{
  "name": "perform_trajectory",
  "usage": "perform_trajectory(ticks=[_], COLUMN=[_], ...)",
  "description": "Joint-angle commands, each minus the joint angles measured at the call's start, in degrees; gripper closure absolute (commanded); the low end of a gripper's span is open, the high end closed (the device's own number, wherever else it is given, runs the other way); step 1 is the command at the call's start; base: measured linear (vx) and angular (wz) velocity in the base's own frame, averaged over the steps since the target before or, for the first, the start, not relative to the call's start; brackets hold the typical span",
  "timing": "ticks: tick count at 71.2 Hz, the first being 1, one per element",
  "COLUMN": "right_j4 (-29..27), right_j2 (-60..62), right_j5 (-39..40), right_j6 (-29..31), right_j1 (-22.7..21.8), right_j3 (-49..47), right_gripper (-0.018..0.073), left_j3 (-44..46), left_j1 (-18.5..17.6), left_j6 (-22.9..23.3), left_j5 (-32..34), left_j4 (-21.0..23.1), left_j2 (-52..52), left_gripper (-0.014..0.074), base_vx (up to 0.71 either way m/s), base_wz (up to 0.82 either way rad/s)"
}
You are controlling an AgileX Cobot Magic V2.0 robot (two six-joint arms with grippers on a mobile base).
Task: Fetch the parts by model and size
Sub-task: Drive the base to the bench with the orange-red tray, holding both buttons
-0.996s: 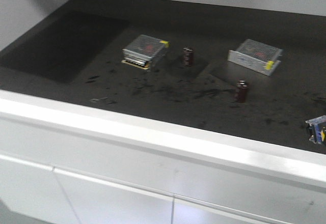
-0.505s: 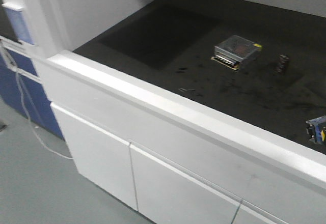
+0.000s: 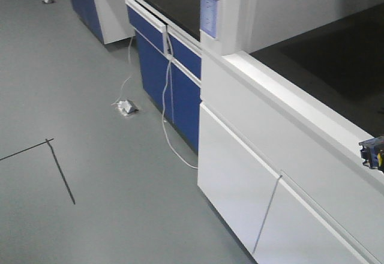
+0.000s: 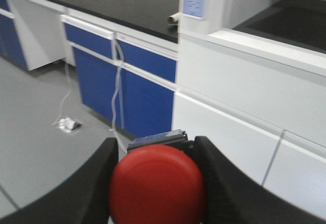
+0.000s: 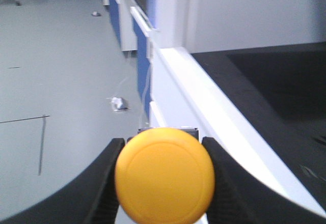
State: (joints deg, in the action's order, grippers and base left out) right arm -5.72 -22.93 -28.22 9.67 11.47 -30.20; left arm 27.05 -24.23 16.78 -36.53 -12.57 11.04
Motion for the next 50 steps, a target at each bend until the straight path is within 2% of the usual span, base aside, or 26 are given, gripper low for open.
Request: perform_trajectory(ticks=[1, 22, 50], right_j4=[0.0, 0.0, 0.0], right_j2=[-0.3, -0.3, -0.3], right_j5=[4.5, 4.4, 4.4], right_j6=[0.5, 0.5, 0.5], right_j1=[-0.2, -0.2, -0.2], right_j3=[-1.7, -1.7, -1.7], right_gripper=[0.0564, 0.0564, 0.0564], left_j3=[1.4, 1.4, 1.4], left_j1=[-0.2, -0.2, -0.2], left_j6=[0.2, 0.2, 0.2], left_j5=[4.2, 4.2, 4.2], left_j4=[-0.4, -0.4, -0.4], left_j2=[0.6, 0.6, 0.6], left_gripper=[0.0603, 0.0603, 0.0603], base_vx=[0.03, 0.05, 0.1], base_wz=[0.55, 0.52, 0.7])
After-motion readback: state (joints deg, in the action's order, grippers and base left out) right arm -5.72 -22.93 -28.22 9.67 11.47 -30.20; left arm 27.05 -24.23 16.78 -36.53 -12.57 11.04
